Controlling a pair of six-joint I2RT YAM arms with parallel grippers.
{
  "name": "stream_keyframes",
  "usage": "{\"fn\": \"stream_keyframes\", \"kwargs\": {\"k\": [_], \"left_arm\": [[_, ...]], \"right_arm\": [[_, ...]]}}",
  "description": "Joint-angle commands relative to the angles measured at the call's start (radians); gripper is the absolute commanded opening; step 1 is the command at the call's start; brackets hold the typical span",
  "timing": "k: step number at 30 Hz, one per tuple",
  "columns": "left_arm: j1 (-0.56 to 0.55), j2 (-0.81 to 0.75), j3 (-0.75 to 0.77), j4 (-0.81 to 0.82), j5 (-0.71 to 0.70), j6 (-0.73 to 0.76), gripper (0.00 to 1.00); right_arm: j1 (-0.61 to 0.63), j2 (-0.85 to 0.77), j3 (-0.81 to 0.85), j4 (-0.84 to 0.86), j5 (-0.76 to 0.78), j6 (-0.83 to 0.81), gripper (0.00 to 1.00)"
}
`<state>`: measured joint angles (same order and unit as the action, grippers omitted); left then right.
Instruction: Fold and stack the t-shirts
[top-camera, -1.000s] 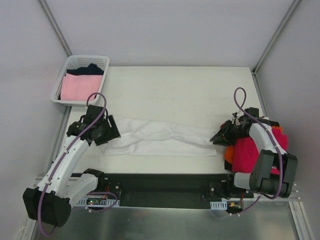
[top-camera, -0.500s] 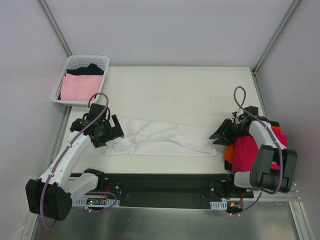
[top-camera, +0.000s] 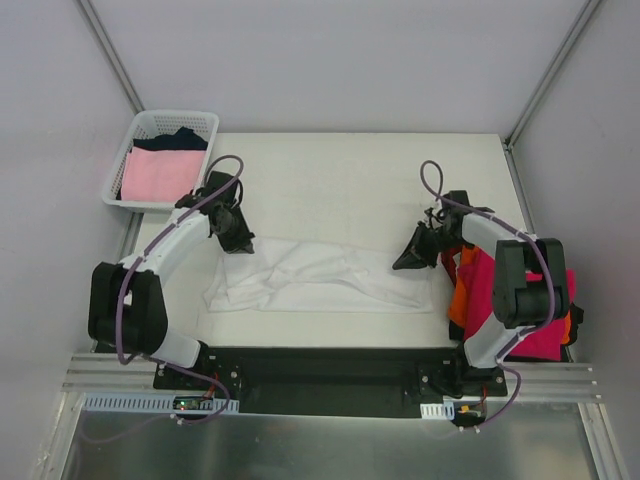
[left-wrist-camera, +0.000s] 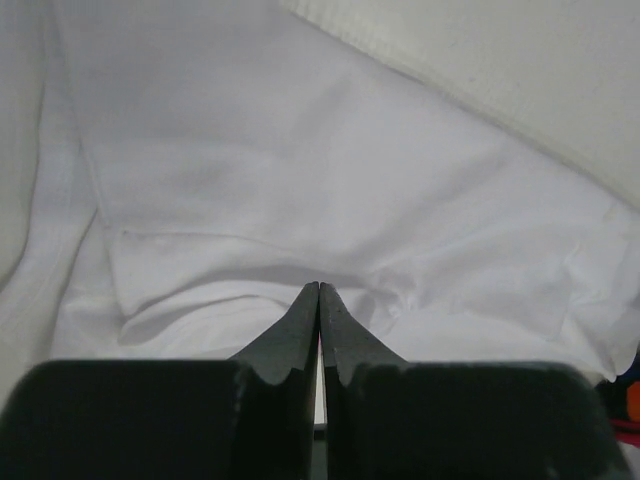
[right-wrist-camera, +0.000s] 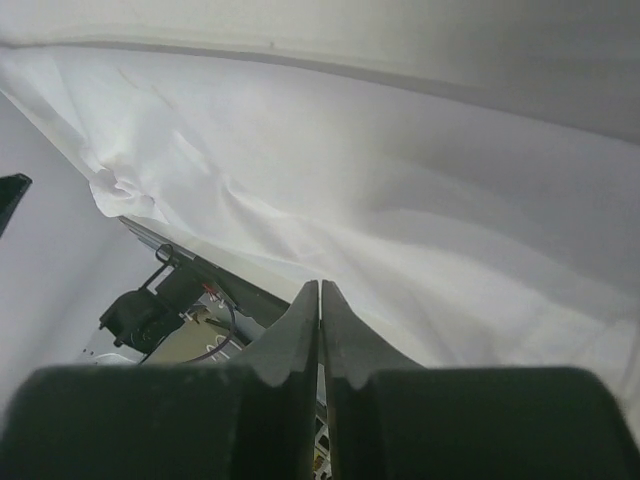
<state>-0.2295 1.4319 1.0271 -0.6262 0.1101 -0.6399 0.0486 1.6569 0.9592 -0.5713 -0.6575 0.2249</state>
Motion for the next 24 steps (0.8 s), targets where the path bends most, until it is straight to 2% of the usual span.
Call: {"fn": "stream_keyframes", "kwargs": {"k": [1, 6, 12, 24], "left_arm": [[-0.031, 0.114, 0.111, 0.045, 0.033, 0.032, 0.00], [-0.056, 0.238, 0.169, 0.095, 0.060, 0.036, 0.00], [-0.077, 0.318, 0.171, 0.148, 0.106, 0.025, 0.00], [-0.110, 0.205, 0.036, 0.164, 0.119, 0.000, 0.00]], "right_arm": [[0.095, 0.058, 0.079, 0.059, 0.007, 0.085, 0.06], [0.183, 0.124, 0.124, 0.062, 0.013, 0.105, 0.06], [0.221, 0.139, 0.127, 0.063, 0.024, 0.117, 0.05], [0.257, 0.196, 0.171, 0.070, 0.024, 0.136, 0.05]]}}
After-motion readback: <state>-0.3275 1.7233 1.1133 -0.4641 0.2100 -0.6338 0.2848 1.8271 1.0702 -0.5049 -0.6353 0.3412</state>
